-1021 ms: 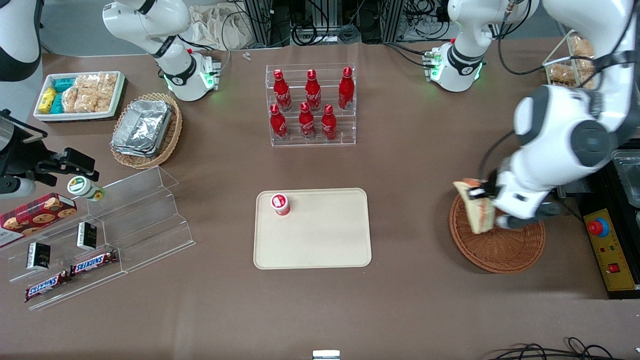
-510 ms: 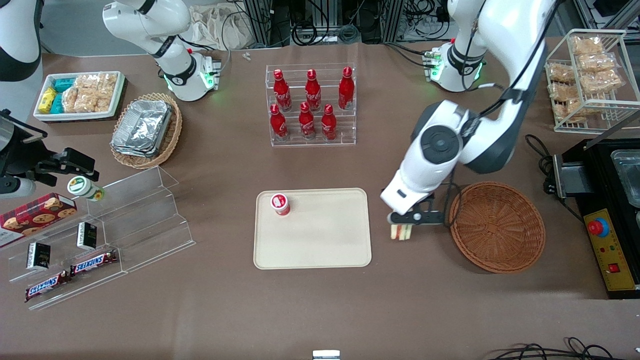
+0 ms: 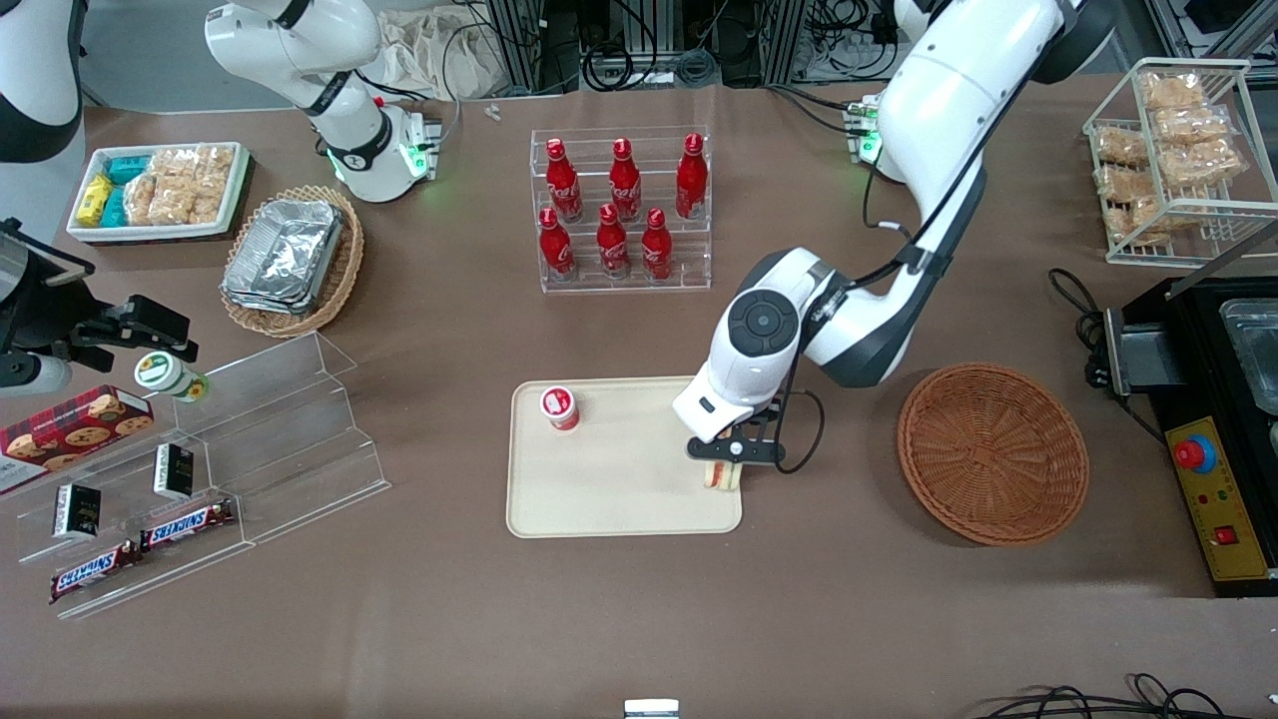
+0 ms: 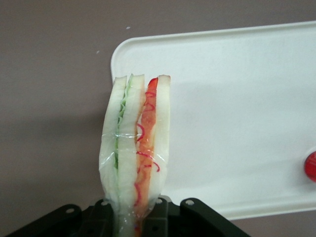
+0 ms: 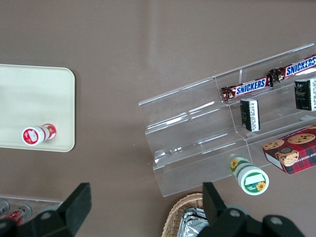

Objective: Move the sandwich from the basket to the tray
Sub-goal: 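Lower the sandwich onto the tray and open the left gripper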

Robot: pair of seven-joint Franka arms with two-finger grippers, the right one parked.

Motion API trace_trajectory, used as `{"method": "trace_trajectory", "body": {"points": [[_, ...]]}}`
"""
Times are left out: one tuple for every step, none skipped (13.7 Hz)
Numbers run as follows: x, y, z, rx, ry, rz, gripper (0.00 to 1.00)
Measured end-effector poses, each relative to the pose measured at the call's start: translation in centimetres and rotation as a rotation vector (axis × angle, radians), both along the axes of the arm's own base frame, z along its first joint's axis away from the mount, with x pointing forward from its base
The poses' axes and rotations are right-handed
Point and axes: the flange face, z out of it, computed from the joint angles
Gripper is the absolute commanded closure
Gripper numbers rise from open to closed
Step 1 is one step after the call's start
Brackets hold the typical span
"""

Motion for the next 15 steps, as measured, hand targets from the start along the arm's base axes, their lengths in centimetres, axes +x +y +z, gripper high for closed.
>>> {"method": "trace_trajectory", "body": {"points": [[0.0,-0.1,-1.0,-0.003,0.005,0.0,0.97],[0.0,-0.1,-1.9,-0.003,0.014,0.0,0.95],[-0.1,-0.2,-2.9,-0.005,0.021,0.001,0.81],[-0.2,-0.4,-3.8,-0.009,0.024,-0.001,0.53],[-0.4,-0.7,-4.5,-0.011,0.027,-0.006,0.01],[-0.7,-1.1,-5.2,-0.009,0.033,-0.008,0.0],[-1.0,-1.3,-5.7,-0.005,0.037,-0.009,0.0],[-1.1,-1.4,-5.9,-0.004,0.038,-0.01,0.0],[-1.0,-1.4,-5.9,-0.002,0.036,-0.011,0.0],[-0.9,-1.4,-5.7,0.002,0.028,-0.014,0.0],[-0.6,-1.3,-5.4,0.007,0.015,-0.02,0.0],[-0.2,-1.4,-4.5,0.007,-0.004,-0.023,0.0],[0.3,-1.3,-2.7,0.008,-0.018,-0.018,0.0],[0.8,-0.9,0.0,0.02,-0.028,-0.01,0.0],[1.3,-0.3,3.6,0.036,-0.04,0.002,0.0]]}}
